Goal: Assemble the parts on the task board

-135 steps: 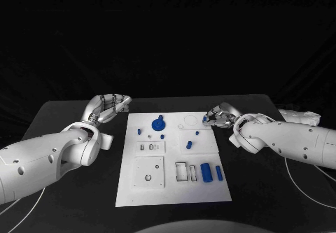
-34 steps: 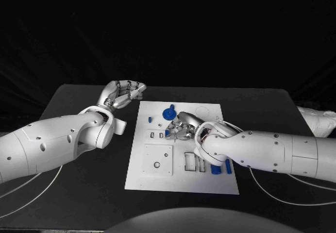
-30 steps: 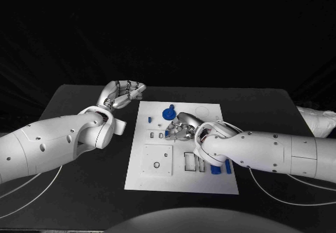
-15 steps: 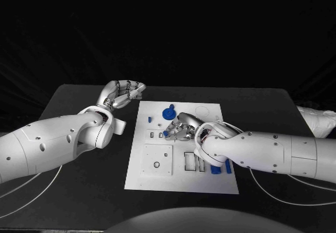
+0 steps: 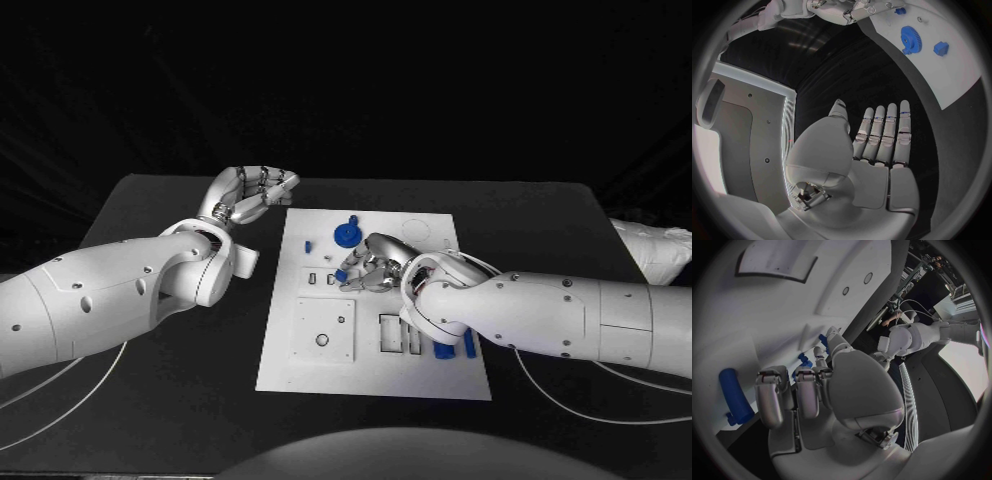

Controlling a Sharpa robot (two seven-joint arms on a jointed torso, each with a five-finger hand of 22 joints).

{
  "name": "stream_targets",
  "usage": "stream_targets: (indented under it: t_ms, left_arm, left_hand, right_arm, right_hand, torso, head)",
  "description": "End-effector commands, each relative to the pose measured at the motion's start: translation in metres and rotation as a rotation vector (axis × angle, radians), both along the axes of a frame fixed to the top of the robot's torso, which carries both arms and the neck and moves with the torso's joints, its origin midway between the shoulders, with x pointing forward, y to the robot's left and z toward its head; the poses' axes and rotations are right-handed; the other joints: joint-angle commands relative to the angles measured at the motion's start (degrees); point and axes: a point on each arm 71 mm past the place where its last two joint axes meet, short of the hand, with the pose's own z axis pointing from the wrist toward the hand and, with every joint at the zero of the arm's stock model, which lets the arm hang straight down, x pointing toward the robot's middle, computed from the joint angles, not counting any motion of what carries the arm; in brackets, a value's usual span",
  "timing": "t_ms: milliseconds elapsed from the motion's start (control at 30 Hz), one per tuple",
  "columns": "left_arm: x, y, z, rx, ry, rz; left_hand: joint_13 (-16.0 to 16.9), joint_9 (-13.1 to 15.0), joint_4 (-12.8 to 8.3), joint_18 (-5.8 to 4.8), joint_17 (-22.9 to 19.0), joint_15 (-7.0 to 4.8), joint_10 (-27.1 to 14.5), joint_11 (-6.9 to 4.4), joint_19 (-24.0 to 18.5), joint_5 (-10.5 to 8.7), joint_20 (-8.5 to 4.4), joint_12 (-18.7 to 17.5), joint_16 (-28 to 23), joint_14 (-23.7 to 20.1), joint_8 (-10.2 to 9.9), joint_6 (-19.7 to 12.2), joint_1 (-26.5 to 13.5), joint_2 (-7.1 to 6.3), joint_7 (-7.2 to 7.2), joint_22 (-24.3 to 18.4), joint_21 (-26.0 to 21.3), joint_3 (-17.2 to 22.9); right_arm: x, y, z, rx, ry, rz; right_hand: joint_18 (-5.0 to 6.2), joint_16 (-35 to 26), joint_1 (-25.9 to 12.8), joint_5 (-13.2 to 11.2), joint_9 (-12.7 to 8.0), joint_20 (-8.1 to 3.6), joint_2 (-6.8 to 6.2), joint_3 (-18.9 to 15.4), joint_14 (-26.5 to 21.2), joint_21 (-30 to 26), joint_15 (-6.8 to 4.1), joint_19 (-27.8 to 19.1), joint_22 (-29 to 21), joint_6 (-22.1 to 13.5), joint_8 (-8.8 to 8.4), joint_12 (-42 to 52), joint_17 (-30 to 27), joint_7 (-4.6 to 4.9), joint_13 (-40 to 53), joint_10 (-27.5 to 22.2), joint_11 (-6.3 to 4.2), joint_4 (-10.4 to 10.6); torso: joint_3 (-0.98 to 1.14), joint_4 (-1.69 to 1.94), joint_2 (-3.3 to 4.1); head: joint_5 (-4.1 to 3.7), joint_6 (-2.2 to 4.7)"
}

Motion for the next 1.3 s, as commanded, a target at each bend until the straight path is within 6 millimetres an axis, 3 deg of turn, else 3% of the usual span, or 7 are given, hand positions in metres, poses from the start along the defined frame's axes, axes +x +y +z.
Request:
stream_targets:
  t_ms: [33,300,567,867,1300]
  left_arm:
    - [-0.001,-0.002,0.001,-0.003,-0.009,-0.015]
    - [-0.001,-0.002,0.001,-0.003,-0.008,-0.016]
    - [0.0,-0.003,0.001,-0.004,-0.008,-0.018]
    - [0.0,-0.004,0.001,-0.004,-0.009,-0.02]
    - [0.0,-0.004,0.001,-0.004,-0.009,-0.02]
  left_hand:
    - [0.0,0.1,0.1,0.67,0.1,0.06,0.4,-0.12,0.2,0.08,0.2,-0.3,-0.4,-0.5,0.3,-0.4,0.6,0.16,0.68,0.0,-0.4,-0.4]
    - [0.0,0.1,0.1,0.67,0.1,0.06,0.4,-0.12,0.2,0.21,0.2,-0.4,-0.4,-0.5,0.3,-0.4,0.6,0.18,0.68,-0.1,-0.4,-0.5]
    - [0.0,0.1,0.1,0.67,0.1,0.06,0.4,-0.12,0.2,0.21,0.2,-0.4,-0.4,-0.5,0.3,-0.4,0.6,0.18,0.68,-0.1,-0.4,-0.5]
    - [0.0,0.1,0.1,0.67,0.1,0.06,0.4,-0.12,0.2,0.21,0.2,-0.4,-0.4,-0.5,0.3,-0.4,0.6,0.18,0.68,-0.1,-0.4,-0.5]
    - [0.0,0.1,0.1,0.67,0.1,0.07,0.4,-0.12,0.2,0.3,0.2,-0.4,-0.4,-0.5,0.3,-0.4,0.7,0.22,0.68,-0.1,-0.4,-0.5]
  right_arm:
    - [-0.001,0.0,0.002,0.003,-0.026,0.002]
    - [-0.002,-0.004,0.005,0.028,-0.044,0.01]
    - [-0.002,-0.007,0.011,0.045,-0.064,0.063]
    - [0.004,-0.003,0.011,0.026,-0.058,0.146]
    - [0.009,0.0,0.007,-0.049,-0.06,0.201]
  right_hand:
    - [-0.81,0.2,-0.5,-0.3,0.0,0.32,-0.62,-0.1,6.0,0.3,0.38,5.9,15.1,-0.6,-0.18,0.0,15.1,-0.05,15.1,6.0,0.38,0.3]
    - [-0.81,0.2,-0.5,-0.3,0.2,0.32,-0.67,0.2,6.0,0.3,0.37,5.9,15.1,0.0,0.24,0.0,15.1,-0.13,15.1,6.0,0.35,0.7]
    - [-0.81,0.2,2.8,-0.1,0.5,-0.25,0.64,2.1,6.0,0.3,-0.42,5.9,15.1,1.4,0.62,0.0,15.1,-1.42,15.1,6.0,-0.6,-0.5]
    - [-0.81,0.2,5.2,0.3,0.4,-1.08,1.76,3.4,6.0,0.3,-1.33,5.9,15.1,1.7,0.32,0.0,15.1,-2.23,15.1,6.0,-1.13,-1.8]
    - [-0.81,0.2,6.3,0.6,0.4,-1.5,2.13,3.9,6.0,0.3,-1.74,5.9,15.1,1.9,0.21,0.0,15.1,-2.65,15.1,6.0,-1.44,-2.5]
  torso:
    - [-0.02,0.05,0.06]
    - [0.0,0.05,0.09]
    - [0.02,0.04,0.06]
    - [0.01,0.1,0.03]
    - [0.0,0.09,0.01]
  head:
    - [-0.04,-0.04]
    - [0.02,-0.04]
    - [0.12,-0.03]
    - [0.0,-0.1]
    - [-0.06,-0.12]
